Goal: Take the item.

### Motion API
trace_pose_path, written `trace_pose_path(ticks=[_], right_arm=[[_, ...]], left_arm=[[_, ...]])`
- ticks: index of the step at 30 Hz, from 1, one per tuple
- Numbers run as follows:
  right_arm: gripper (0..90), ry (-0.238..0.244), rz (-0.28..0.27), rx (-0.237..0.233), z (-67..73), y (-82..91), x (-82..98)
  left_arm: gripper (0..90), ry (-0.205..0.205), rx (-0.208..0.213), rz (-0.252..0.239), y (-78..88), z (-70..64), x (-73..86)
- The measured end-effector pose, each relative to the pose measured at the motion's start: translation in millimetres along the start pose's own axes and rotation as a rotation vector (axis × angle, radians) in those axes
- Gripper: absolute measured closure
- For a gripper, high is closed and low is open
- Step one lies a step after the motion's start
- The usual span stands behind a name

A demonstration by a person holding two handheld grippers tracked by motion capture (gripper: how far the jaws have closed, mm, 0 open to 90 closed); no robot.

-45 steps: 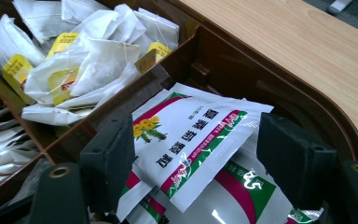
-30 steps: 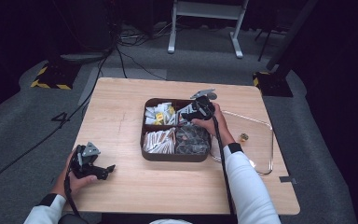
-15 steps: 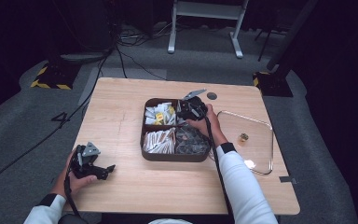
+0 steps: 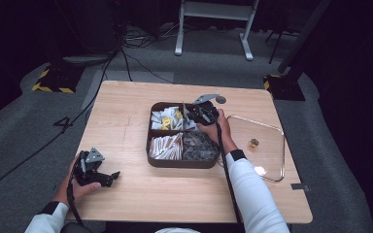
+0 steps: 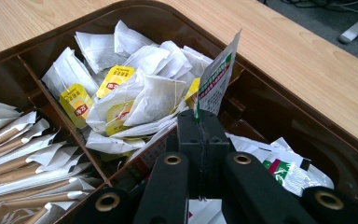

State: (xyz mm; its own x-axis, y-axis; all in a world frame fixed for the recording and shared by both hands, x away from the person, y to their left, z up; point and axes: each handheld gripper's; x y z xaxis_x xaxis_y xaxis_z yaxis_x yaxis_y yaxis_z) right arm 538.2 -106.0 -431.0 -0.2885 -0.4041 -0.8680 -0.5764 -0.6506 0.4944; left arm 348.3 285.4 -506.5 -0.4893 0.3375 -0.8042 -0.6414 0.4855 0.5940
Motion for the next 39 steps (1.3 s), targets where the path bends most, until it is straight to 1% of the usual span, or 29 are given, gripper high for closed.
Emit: trace_pose_path(ticks=[5,6,10,11,17,20,25,28,33,38,39], right_arm=[[90.0,-0.002,-0.019,0.001,-0.1,5.4,1.6],[90.0,-0.004,-0.031,0.001,-0.7,9.5,1.9],[90.0,-0.003,-0.046,0.001,-1.1,16.4,1.7],[90.0,0.004,-0.056,0.005,-1.1,21.8,1.4],[90.0,0.007,-0.078,-0.006,-1.9,32.0,1.9],[90.0,0.01,-0.099,-0.018,-0.5,40.2,1.8],[90.0,0.015,-0.114,-0.02,-0.5,47.7,1.3],[90.0,0.01,-0.138,-0.023,-1.1,55.5,0.4],[90.0,0.016,-0.148,-0.032,0.3,63.9,0.5],[90.0,0.018,-0.166,-0.042,0.0,79.3,3.5],[90.0,0.018,-0.166,-0.042,0.0,79.3,3.5]], left_arm=[[0.5,0.0,0.0,0.0,0.0,0.0,0.0],[0.5,0.0,0.0,0.0,0.0,0.0,0.0],[0.5,0.0,0.0,0.0,0.0,0.0,0.0],[0.5,0.0,0.0,0.0,0.0,0.0,0.0],[0.5,0.0,0.0,0.0,0.0,0.0,0.0],[0.5,0.0,0.0,0.0,0.0,0.0,0.0],[0.5,0.0,0.0,0.0,0.0,0.0,0.0],[0.5,0.0,0.0,0.0,0.0,0.0,0.0],[0.5,0.0,0.0,0.0,0.0,0.0,0.0],[0.5,0.0,0.0,0.0,0.0,0.0,0.0],[0.5,0.0,0.0,0.0,0.0,0.0,0.0]])
Point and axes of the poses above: each handheld gripper's, and its own axes: y roughly backward along the jaws, x roughly out of its underside, z roughly to its left, and after that the axes turned 12 degrees about -z, right-handed
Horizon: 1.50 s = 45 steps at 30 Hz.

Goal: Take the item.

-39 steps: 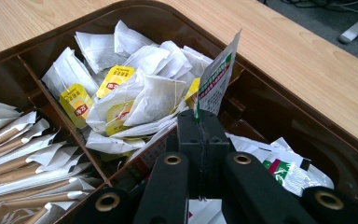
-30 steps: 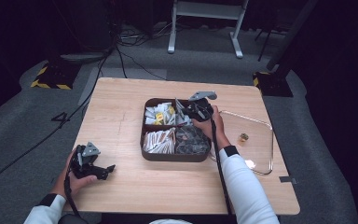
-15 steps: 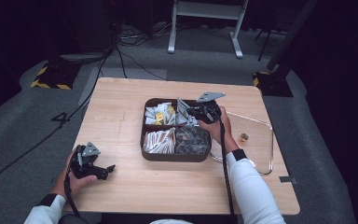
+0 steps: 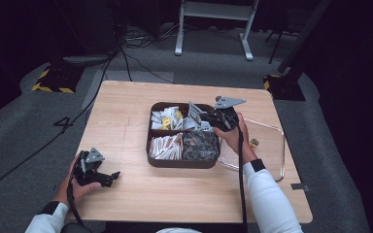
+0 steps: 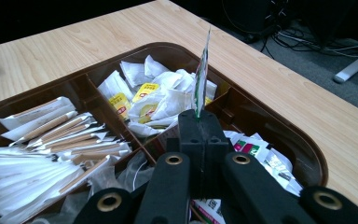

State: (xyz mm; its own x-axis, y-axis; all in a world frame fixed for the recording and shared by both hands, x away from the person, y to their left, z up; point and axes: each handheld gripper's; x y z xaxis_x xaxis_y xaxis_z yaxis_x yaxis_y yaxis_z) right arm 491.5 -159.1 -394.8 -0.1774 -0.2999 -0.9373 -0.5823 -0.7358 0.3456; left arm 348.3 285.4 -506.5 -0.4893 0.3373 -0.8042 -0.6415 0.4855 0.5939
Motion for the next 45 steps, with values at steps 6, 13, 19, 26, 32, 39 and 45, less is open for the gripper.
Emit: trace_pose_path(ticks=[6,13,19,26,32,39,45], right_arm=[[90.0,0.001,-0.025,-0.011,0.9,18.0,-0.1],[90.0,0.008,-0.039,-0.029,5.4,30.9,1.2],[90.0,0.013,-0.043,-0.044,9.8,39.2,4.7],[90.0,0.019,-0.047,-0.069,17.0,48.3,9.1],[90.0,0.026,-0.057,-0.087,22.6,56.3,9.9],[90.0,0.049,-0.061,-0.125,35.2,65.9,11.2],[90.0,0.064,-0.058,-0.156,46.2,70.5,12.8]], left_arm=[[0.5,0.0,0.0,0.0,0.0,0.0,0.0],[0.5,0.0,0.0,0.0,0.0,0.1,0.0],[0.5,0.0,0.0,0.0,0.0,0.0,0.0],[0.5,0.0,0.0,0.0,0.0,0.0,0.0],[0.4,0.0,0.0,0.0,0.0,0.1,0.0],[0.5,0.0,0.0,0.0,0.0,0.0,0.0],[0.4,0.0,0.0,0.0,0.0,0.0,0.0]])
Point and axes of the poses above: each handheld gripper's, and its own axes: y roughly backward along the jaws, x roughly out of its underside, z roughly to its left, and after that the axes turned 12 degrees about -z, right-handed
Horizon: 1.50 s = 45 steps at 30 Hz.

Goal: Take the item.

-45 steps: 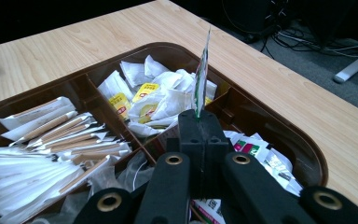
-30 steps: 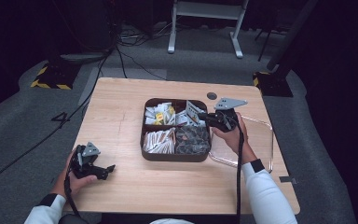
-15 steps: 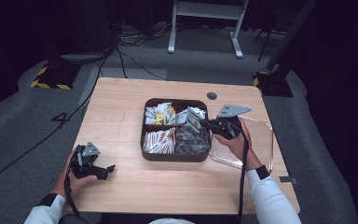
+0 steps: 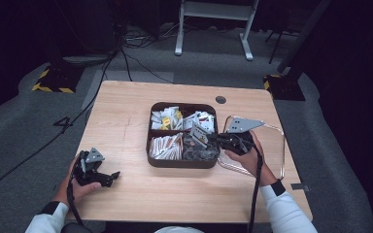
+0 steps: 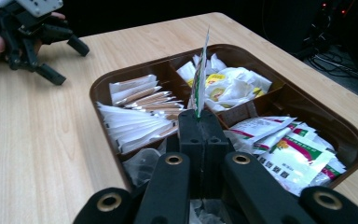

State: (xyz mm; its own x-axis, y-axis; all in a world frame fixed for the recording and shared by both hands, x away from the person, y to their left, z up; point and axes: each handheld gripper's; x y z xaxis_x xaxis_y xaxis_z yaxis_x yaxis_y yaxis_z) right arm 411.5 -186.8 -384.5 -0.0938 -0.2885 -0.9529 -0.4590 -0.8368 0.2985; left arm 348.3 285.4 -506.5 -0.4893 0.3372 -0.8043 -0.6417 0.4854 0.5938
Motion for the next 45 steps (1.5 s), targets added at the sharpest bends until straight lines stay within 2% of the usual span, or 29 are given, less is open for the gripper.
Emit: trace_pose_path(ticks=[18,29,37,45], right_arm=[[90.0,0.025,0.03,-0.086,26.8,4.4,8.3],[90.0,0.046,0.048,-0.155,47.5,7.1,14.7],[90.0,0.059,0.077,-0.213,61.1,5.3,23.0],[90.0,0.059,0.134,-0.268,73.4,-3.8,38.2]], left_arm=[[0.4,0.0,0.0,0.0,0.0,0.0,0.0],[0.4,0.0,0.0,0.0,0.0,0.0,0.0],[0.5,0.0,0.0,0.0,0.0,0.0,0.0],[0.5,0.0,0.0,0.0,0.0,0.0,0.0]])
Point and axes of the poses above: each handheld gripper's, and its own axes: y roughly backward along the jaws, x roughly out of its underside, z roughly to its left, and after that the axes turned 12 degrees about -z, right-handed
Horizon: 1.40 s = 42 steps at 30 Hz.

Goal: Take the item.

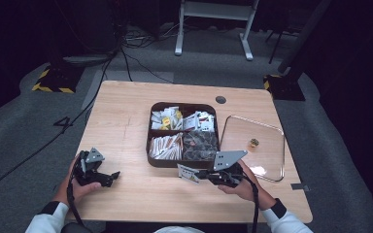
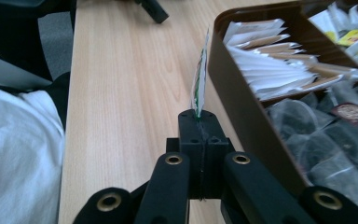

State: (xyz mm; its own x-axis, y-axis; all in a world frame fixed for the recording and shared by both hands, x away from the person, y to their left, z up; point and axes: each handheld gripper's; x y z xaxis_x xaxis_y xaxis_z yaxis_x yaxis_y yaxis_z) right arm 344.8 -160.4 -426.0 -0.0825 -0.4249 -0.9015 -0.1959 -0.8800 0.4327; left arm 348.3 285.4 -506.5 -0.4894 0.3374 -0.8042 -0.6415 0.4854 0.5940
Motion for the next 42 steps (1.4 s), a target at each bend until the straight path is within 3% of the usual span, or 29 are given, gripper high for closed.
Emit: trace_pose_path(ticks=[14,21,34,42], right_arm=[[90.0,-0.003,0.056,-0.049,3.8,-14.6,13.1],[86.8,0.0,0.063,-0.049,2.5,-15.2,14.5],[61.7,-0.007,0.073,0.028,-5.3,-9.8,15.1],[56.2,-0.017,0.046,0.077,-11.2,0.3,12.7]], left_arm=[[0.4,0.0,0.0,0.0,0.0,0.0,0.0],[0.4,0.0,0.0,0.0,0.0,0.0,0.0],[0.5,0.0,0.0,0.0,0.0,0.0,0.0],[0.4,0.0,0.0,0.0,0.0,0.0,0.0]])
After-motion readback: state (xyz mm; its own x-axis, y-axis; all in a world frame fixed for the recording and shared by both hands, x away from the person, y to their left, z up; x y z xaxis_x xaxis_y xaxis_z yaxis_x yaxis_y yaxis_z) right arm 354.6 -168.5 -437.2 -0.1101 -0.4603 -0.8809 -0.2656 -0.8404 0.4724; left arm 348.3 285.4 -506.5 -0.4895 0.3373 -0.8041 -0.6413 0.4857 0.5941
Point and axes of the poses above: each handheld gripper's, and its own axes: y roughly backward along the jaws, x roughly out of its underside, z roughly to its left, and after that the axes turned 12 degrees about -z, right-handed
